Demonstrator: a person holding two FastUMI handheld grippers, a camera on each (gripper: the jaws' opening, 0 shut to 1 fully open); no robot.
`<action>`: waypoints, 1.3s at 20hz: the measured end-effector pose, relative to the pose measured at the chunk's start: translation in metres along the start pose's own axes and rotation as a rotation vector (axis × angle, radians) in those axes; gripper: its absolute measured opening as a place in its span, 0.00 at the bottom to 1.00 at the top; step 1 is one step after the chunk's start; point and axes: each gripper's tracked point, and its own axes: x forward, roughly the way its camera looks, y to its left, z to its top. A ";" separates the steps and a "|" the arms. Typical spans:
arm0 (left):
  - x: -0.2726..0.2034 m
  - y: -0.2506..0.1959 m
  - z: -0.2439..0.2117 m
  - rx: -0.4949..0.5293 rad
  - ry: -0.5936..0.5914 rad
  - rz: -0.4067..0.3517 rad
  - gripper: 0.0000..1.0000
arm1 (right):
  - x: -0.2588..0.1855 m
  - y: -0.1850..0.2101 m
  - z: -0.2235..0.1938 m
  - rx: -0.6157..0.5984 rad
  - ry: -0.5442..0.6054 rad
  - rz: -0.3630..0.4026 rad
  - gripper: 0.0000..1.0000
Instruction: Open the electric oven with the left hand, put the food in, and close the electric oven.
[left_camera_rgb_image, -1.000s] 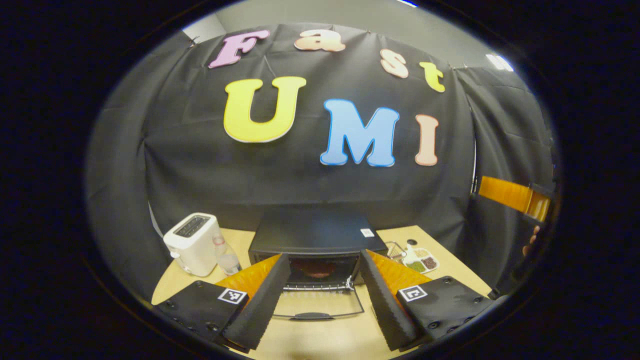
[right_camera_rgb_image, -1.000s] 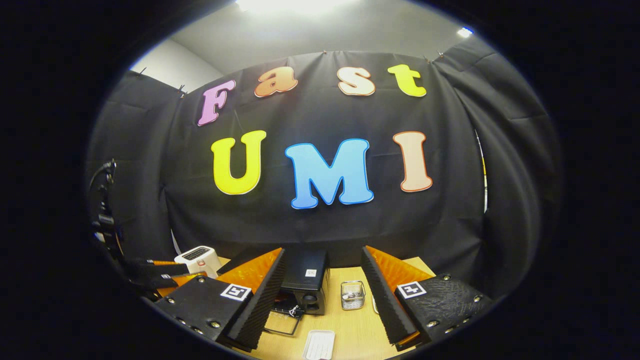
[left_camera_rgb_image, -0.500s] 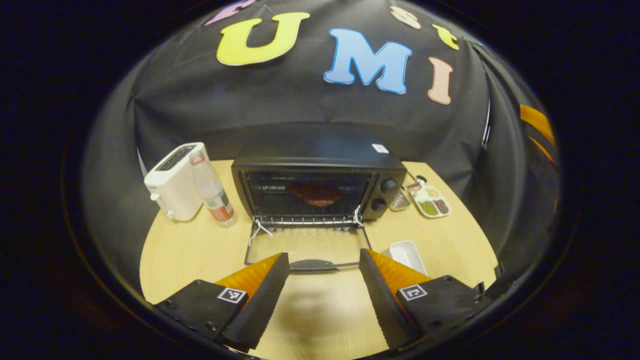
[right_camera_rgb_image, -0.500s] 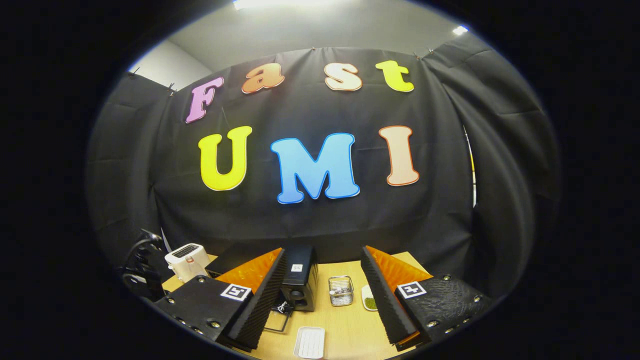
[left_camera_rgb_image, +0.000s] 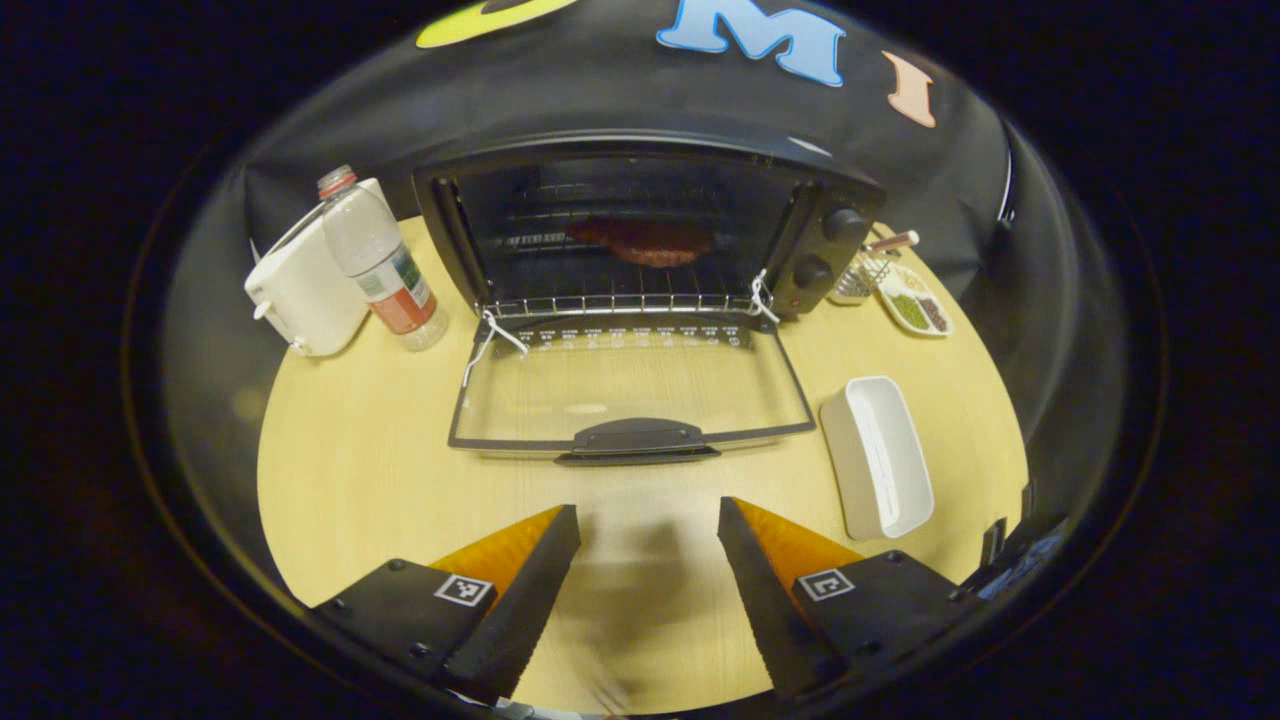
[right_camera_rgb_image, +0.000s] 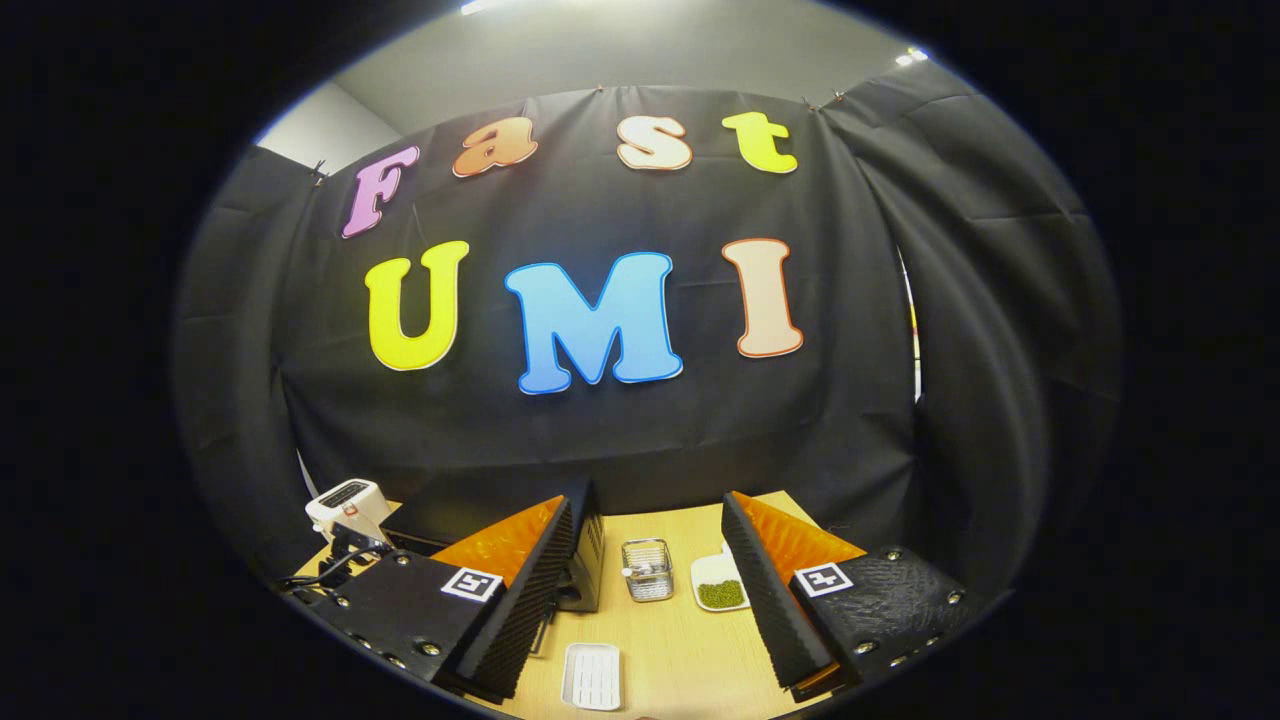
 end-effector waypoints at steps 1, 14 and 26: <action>0.007 0.001 -0.001 0.008 0.017 0.002 0.98 | 0.001 -0.002 -0.001 0.001 0.002 -0.007 0.91; 0.063 0.008 -0.001 -0.034 0.143 0.000 0.95 | 0.008 -0.018 -0.008 0.005 0.026 -0.053 0.91; 0.063 0.008 0.005 -0.017 0.147 -0.009 0.98 | 0.014 -0.010 -0.006 0.000 0.030 -0.034 0.91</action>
